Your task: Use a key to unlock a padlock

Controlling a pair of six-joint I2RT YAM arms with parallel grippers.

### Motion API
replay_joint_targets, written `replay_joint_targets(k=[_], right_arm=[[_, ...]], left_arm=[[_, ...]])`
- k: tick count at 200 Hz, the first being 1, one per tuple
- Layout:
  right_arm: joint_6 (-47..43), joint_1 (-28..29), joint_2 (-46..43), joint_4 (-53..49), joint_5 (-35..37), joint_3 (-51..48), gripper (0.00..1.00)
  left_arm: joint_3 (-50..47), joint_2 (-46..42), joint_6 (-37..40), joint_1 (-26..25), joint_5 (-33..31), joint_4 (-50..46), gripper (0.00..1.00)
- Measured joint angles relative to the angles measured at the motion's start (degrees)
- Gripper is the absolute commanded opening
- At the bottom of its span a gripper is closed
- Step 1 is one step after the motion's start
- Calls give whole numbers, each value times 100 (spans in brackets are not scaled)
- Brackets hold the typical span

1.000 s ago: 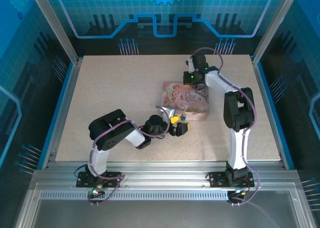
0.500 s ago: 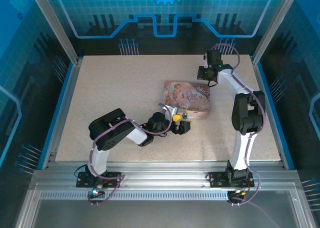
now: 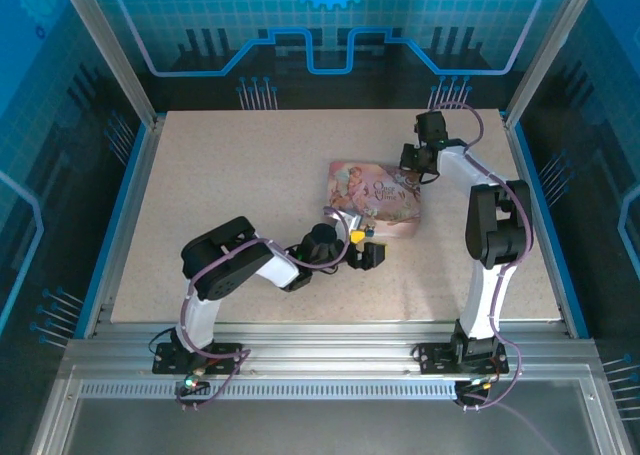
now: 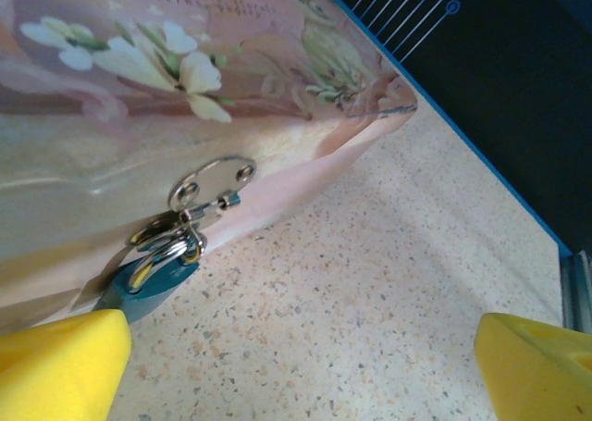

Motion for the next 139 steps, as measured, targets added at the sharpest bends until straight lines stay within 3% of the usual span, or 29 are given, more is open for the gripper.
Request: replay_joint_targets(k=[65, 139], right_arm=[[26, 42, -55, 376, 4, -229, 0], [109, 96, -120, 942, 26, -522, 0]], left_arm=[[9, 0, 404, -247, -894, -186, 99], [310, 192, 481, -251, -861, -400, 96]])
